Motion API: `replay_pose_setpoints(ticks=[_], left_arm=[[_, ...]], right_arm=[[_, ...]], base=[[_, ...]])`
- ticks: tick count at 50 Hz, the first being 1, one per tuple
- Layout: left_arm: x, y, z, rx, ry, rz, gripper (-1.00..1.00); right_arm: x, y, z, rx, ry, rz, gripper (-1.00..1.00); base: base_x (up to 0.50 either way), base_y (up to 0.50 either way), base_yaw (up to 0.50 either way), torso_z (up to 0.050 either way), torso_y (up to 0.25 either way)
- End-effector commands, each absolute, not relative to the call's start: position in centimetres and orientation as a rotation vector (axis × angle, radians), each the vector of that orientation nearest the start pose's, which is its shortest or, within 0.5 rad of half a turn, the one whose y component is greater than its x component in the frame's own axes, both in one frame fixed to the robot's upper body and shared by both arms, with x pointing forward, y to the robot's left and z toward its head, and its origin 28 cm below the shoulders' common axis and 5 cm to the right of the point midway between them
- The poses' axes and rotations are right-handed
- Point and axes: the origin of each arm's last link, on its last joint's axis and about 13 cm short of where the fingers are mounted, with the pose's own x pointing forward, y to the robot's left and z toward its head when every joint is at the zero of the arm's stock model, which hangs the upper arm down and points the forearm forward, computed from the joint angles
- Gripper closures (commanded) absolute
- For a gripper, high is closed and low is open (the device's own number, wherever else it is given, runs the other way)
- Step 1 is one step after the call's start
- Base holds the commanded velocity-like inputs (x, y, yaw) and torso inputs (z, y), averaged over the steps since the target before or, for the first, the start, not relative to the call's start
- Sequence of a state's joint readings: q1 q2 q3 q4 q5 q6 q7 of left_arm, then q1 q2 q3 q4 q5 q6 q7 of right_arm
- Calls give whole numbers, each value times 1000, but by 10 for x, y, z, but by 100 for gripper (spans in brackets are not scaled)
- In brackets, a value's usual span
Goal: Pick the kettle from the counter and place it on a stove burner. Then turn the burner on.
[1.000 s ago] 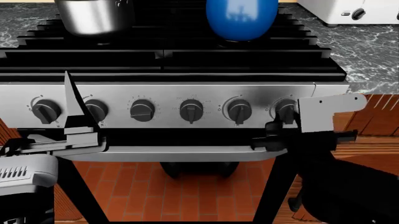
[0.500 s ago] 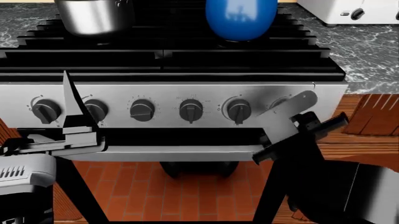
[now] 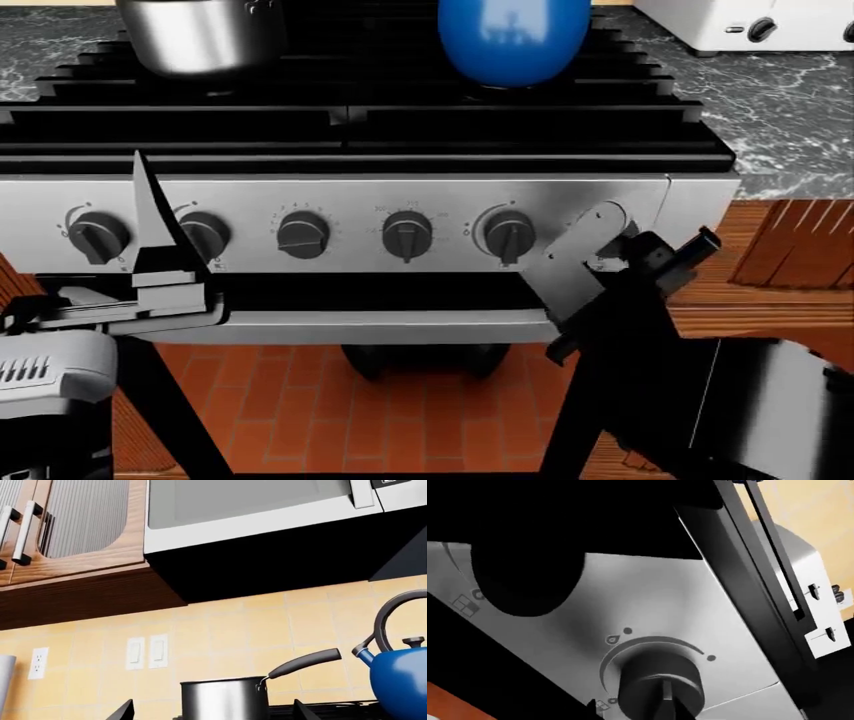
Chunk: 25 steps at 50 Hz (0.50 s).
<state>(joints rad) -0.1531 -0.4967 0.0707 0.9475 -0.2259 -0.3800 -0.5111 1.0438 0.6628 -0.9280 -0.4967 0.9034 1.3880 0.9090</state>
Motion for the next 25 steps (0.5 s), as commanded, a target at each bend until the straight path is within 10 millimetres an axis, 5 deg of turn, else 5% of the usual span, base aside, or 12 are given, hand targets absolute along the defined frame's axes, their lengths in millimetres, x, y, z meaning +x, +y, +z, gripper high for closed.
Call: replay_pose_setpoints(ticks=[1,25], left_arm=[[175,236,204,136,-698,166,-100],[173,235,205,134,-700,165,-100]], right_arm=[[248,-103,204,-836,227,30,-100],[181,-113,221,-682,79,13,-100]], base=[[0,0,0,0,0],[0,0,0,0,0]])
